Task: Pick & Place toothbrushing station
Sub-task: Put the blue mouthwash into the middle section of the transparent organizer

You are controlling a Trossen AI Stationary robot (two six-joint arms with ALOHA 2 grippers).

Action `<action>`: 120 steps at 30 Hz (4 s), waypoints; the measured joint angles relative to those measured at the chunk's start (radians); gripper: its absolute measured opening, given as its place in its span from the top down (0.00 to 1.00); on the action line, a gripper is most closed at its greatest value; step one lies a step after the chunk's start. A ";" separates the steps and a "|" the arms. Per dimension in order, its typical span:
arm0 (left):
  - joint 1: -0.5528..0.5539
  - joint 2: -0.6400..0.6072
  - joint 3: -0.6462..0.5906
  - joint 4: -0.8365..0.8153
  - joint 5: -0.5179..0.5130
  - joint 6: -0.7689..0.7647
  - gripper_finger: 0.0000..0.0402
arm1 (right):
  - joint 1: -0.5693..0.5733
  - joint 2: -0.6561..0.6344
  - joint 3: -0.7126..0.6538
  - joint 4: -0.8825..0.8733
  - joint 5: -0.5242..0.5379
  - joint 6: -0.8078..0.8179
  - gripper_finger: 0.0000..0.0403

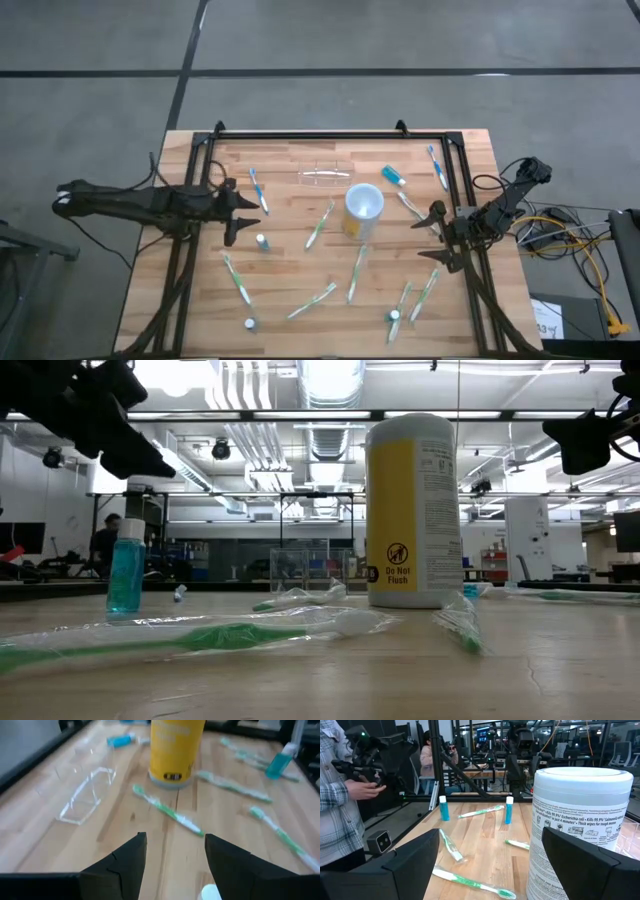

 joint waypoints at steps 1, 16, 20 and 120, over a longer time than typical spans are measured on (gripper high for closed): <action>0.000 0.016 0.002 0.002 0.001 -0.009 0.49 | 0.000 0.000 0.000 0.000 0.000 0.000 0.14; 0.000 0.123 0.001 -0.053 0.104 -0.083 0.49 | 0.000 -0.001 0.000 0.000 0.000 0.000 0.14; 0.000 0.123 0.001 -0.077 0.165 -0.083 0.49 | 0.000 -0.001 0.000 0.000 0.000 0.000 0.14; 0.398 0.688 0.580 0.160 0.242 0.162 0.73 | 0.000 -0.001 0.000 0.000 0.001 0.000 0.13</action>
